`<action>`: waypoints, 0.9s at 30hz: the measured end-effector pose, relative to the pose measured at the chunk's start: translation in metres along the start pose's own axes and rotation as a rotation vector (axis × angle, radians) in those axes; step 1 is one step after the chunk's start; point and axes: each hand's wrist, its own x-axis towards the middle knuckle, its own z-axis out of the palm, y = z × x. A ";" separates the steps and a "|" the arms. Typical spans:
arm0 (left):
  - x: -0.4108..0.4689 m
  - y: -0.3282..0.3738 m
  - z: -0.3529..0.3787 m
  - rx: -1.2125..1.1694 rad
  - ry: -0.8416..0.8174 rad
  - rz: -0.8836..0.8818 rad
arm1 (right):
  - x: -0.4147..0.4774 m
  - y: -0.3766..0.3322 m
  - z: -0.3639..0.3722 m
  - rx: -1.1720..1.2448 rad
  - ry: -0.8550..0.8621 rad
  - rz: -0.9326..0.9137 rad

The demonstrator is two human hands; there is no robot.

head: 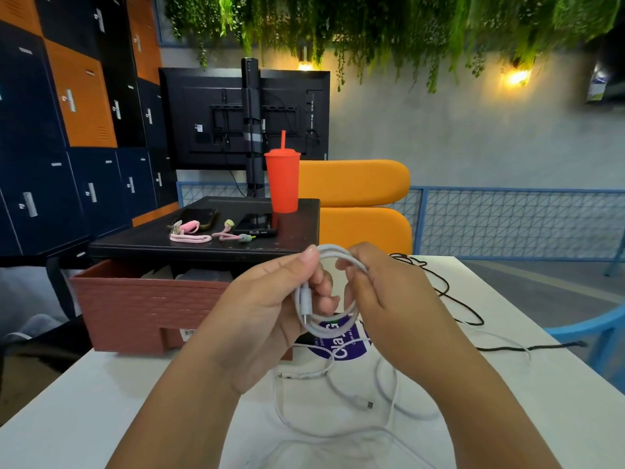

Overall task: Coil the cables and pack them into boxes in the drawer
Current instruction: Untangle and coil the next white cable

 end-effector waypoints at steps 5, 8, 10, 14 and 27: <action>0.000 0.000 0.005 -0.054 0.057 -0.024 | 0.001 0.000 0.000 0.088 -0.056 0.067; 0.001 0.000 0.005 -0.130 0.104 -0.030 | 0.001 -0.002 0.001 0.148 -0.087 0.046; 0.002 -0.001 0.006 -0.168 0.123 -0.028 | 0.000 -0.004 0.001 0.179 -0.107 0.058; 0.002 -0.002 0.004 -0.237 0.056 -0.026 | 0.001 -0.004 0.003 0.300 -0.118 0.120; 0.004 0.009 -0.008 -0.257 0.228 0.061 | 0.003 0.021 -0.013 0.437 0.052 0.214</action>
